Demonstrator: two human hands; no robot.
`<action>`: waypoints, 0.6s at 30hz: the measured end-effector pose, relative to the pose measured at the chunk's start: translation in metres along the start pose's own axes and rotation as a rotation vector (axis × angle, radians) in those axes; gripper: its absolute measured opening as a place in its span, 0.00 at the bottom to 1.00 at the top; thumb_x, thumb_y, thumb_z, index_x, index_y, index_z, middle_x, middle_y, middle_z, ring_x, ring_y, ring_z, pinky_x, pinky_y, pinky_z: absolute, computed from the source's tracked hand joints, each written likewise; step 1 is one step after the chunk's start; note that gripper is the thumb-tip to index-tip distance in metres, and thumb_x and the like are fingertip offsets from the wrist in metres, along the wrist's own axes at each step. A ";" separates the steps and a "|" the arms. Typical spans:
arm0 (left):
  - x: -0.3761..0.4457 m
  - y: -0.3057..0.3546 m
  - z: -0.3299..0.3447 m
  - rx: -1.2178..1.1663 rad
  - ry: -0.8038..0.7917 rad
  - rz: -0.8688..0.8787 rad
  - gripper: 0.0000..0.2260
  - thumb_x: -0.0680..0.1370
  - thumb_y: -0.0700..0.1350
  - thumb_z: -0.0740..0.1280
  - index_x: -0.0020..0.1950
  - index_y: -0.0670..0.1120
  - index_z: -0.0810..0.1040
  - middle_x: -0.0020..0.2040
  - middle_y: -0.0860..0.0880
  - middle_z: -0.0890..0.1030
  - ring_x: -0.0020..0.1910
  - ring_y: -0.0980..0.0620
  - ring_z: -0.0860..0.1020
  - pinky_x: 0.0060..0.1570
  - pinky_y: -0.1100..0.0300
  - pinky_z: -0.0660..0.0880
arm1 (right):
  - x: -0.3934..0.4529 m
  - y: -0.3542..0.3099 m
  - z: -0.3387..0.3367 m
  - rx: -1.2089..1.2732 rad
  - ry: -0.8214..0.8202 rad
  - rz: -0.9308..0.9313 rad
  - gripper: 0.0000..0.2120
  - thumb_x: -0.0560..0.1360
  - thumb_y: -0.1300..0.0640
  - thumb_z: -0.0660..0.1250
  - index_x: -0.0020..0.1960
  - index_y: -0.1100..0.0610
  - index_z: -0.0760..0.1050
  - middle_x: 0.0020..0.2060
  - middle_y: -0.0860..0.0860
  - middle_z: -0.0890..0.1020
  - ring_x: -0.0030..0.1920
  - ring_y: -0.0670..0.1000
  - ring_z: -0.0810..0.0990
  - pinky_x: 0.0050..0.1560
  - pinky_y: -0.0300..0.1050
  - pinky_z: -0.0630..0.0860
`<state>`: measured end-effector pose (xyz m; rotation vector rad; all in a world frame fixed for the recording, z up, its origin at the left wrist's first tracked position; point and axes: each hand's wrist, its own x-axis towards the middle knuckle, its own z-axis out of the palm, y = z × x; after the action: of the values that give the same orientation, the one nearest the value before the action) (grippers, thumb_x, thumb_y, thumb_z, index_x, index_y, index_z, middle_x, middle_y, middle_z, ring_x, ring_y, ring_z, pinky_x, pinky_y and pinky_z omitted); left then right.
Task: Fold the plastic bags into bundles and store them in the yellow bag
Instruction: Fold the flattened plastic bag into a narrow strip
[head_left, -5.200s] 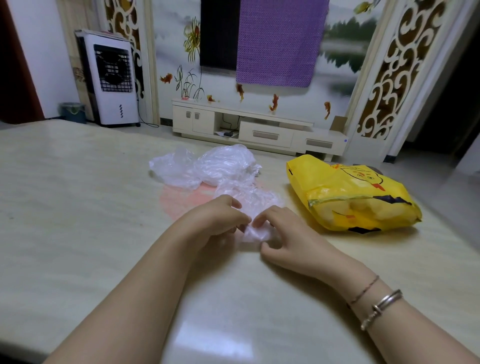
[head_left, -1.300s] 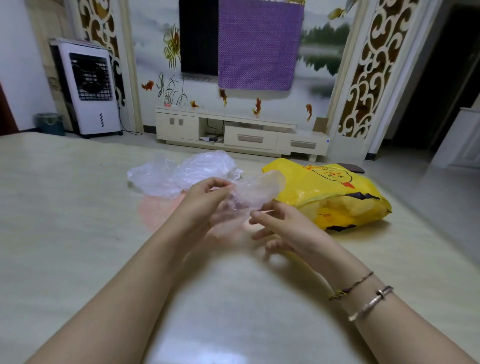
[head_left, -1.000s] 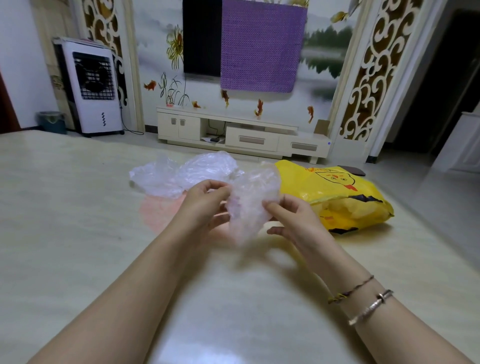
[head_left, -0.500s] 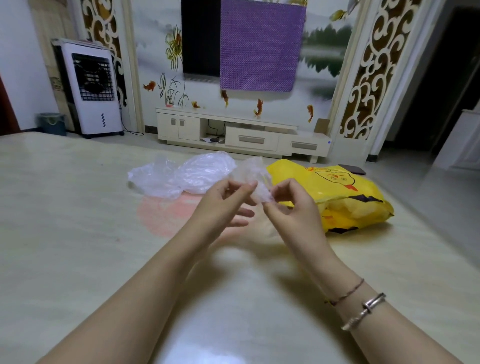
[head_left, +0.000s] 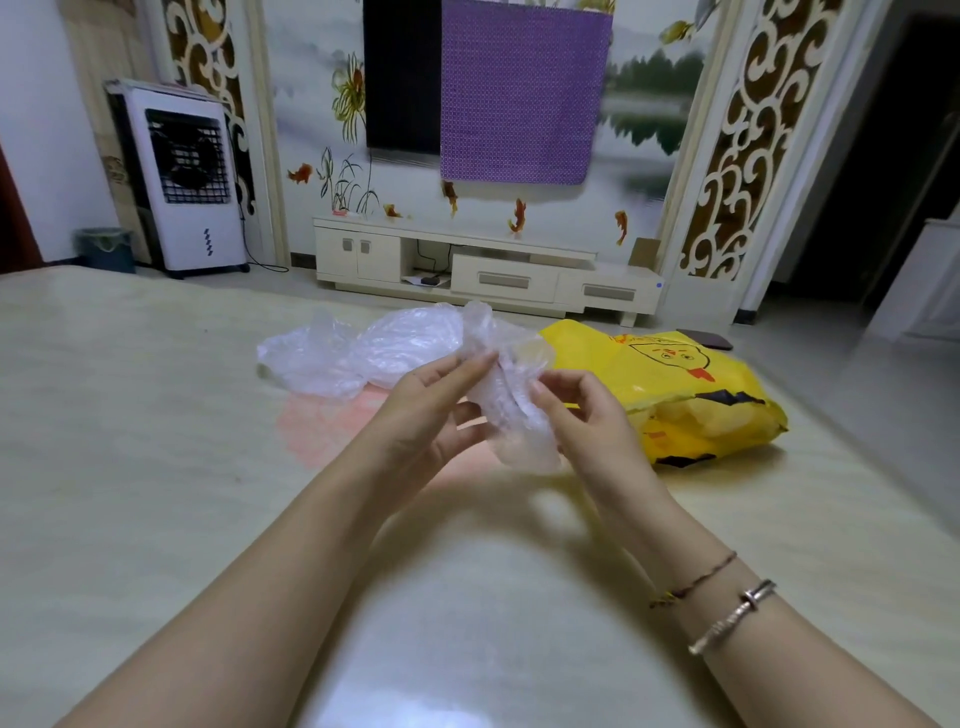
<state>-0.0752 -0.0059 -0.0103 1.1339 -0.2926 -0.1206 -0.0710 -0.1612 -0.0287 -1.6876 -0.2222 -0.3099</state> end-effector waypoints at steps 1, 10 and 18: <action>-0.001 0.001 0.003 -0.011 -0.034 -0.013 0.20 0.79 0.49 0.63 0.62 0.35 0.77 0.53 0.41 0.83 0.49 0.47 0.81 0.50 0.56 0.81 | 0.000 0.000 0.001 0.000 -0.011 0.028 0.10 0.76 0.52 0.68 0.54 0.57 0.77 0.51 0.51 0.82 0.49 0.50 0.79 0.46 0.40 0.75; 0.002 -0.004 -0.004 0.063 0.131 0.027 0.04 0.78 0.37 0.65 0.48 0.41 0.80 0.43 0.45 0.83 0.40 0.51 0.81 0.44 0.59 0.79 | -0.002 -0.007 0.003 0.123 0.009 -0.010 0.07 0.78 0.61 0.65 0.42 0.61 0.77 0.36 0.51 0.81 0.39 0.48 0.79 0.42 0.42 0.78; 0.005 -0.003 -0.013 0.426 0.457 0.209 0.05 0.77 0.42 0.70 0.43 0.45 0.76 0.34 0.52 0.73 0.22 0.58 0.68 0.25 0.65 0.69 | 0.006 -0.015 -0.015 0.360 0.293 0.071 0.10 0.82 0.57 0.59 0.42 0.56 0.71 0.38 0.53 0.78 0.40 0.52 0.76 0.41 0.47 0.74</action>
<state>-0.0665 0.0031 -0.0169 1.5045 -0.0237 0.3998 -0.0711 -0.1736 -0.0109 -1.2737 0.0017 -0.4323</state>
